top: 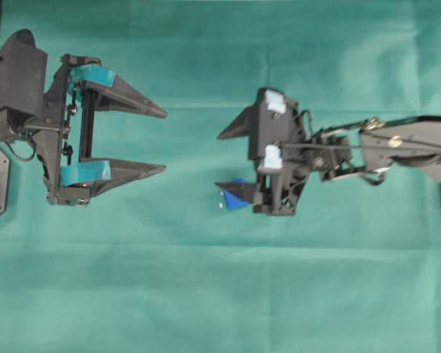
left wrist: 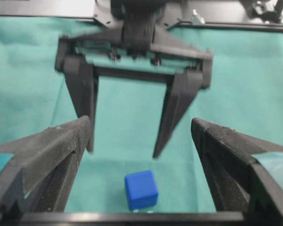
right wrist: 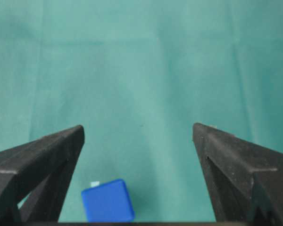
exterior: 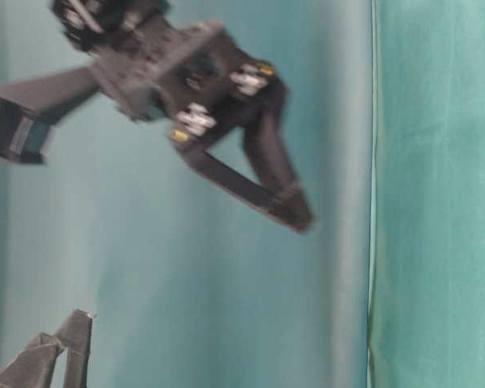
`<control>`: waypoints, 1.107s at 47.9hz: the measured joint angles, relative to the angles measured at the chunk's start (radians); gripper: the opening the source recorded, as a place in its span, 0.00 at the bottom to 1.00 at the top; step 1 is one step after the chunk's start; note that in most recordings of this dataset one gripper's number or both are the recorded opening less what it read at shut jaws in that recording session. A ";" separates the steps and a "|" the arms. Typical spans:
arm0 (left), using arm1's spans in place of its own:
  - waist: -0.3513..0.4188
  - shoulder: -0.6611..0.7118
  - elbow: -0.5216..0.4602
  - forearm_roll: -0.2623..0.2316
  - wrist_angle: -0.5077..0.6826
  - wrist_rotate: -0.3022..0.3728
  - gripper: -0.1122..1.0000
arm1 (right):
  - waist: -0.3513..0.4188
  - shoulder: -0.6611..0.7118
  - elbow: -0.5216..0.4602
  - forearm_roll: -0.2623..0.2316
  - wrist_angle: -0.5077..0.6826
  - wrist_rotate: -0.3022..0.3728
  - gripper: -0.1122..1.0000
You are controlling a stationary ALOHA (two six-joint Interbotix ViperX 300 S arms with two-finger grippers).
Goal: Handover the blue block to the right arm after grasping it with the left arm, then place it in the designated position.
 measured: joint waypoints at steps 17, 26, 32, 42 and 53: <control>0.000 0.000 0.000 0.000 0.002 0.000 1.00 | 0.008 -0.150 0.002 -0.032 0.063 -0.003 0.94; 0.000 0.000 0.000 0.000 0.002 0.000 1.00 | 0.008 -0.198 0.000 -0.040 0.071 -0.003 0.93; 0.000 0.000 0.000 0.002 0.002 0.000 1.00 | 0.008 -0.199 0.000 -0.040 0.071 -0.003 0.93; 0.000 0.000 0.000 0.002 0.002 0.000 1.00 | 0.009 -0.210 0.003 -0.041 0.071 -0.003 0.93; 0.000 0.000 0.002 0.000 0.003 0.000 1.00 | 0.009 -0.293 0.046 -0.048 0.055 -0.003 0.93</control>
